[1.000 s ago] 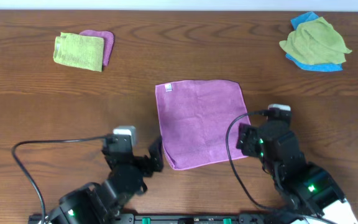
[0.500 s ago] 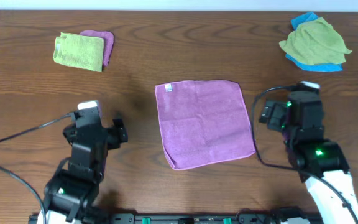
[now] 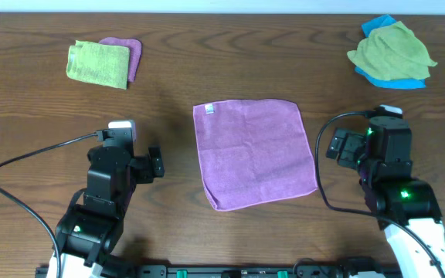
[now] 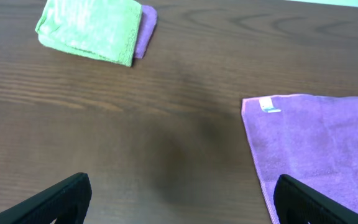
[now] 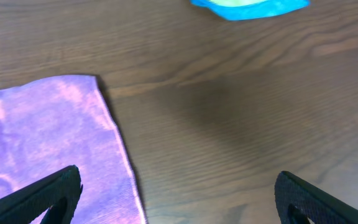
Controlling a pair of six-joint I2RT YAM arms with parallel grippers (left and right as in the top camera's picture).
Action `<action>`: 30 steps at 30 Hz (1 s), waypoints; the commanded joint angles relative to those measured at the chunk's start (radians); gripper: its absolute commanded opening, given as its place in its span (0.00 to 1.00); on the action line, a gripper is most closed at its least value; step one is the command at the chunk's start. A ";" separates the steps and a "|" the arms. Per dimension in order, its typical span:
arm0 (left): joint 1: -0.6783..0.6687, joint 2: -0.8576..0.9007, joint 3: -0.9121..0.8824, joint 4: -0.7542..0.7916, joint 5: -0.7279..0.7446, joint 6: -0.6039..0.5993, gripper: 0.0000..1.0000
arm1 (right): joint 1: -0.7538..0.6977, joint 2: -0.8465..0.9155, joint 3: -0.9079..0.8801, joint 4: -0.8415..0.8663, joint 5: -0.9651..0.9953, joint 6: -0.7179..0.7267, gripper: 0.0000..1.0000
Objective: Fold the cloth
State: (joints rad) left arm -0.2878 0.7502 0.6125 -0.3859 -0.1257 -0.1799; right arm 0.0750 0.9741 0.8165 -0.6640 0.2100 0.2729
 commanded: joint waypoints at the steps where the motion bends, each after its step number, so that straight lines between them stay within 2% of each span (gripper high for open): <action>1: 0.006 -0.002 0.026 0.021 0.023 0.019 0.95 | -0.008 -0.008 0.023 0.006 -0.092 -0.016 0.99; 4: 0.006 -0.002 0.026 0.018 0.052 0.016 0.95 | -0.008 -0.007 0.022 -0.001 -0.197 -0.026 0.99; 7: 0.006 0.003 0.025 -0.033 0.196 0.014 0.95 | -0.008 -0.007 0.018 -0.038 -0.206 -0.036 0.99; 9: 0.006 0.027 0.018 -0.075 0.298 -0.029 0.95 | -0.008 -0.007 -0.004 -0.059 -0.178 -0.050 0.96; 14: 0.004 0.103 -0.016 -0.095 0.343 -0.090 0.95 | -0.008 -0.007 -0.116 -0.058 -0.164 0.045 0.96; 17: -0.024 0.148 -0.017 -0.120 0.383 -0.089 0.95 | 0.002 -0.007 -0.153 -0.068 -0.187 0.052 0.92; 20: -0.096 0.174 -0.018 -0.135 0.388 -0.117 0.97 | 0.035 -0.007 -0.171 -0.083 -0.187 0.052 0.89; 27: -0.356 0.164 -0.021 -0.172 0.252 -0.298 0.95 | 0.156 -0.015 -0.174 -0.192 -0.109 0.144 0.92; 30: -0.455 0.153 -0.023 -0.212 0.205 -0.372 0.95 | 0.200 -0.063 -0.178 -0.223 -0.102 0.168 0.97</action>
State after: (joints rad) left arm -0.6754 0.9195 0.6014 -0.5812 0.1570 -0.4427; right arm 0.2348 0.9611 0.6495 -0.8726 0.0673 0.3832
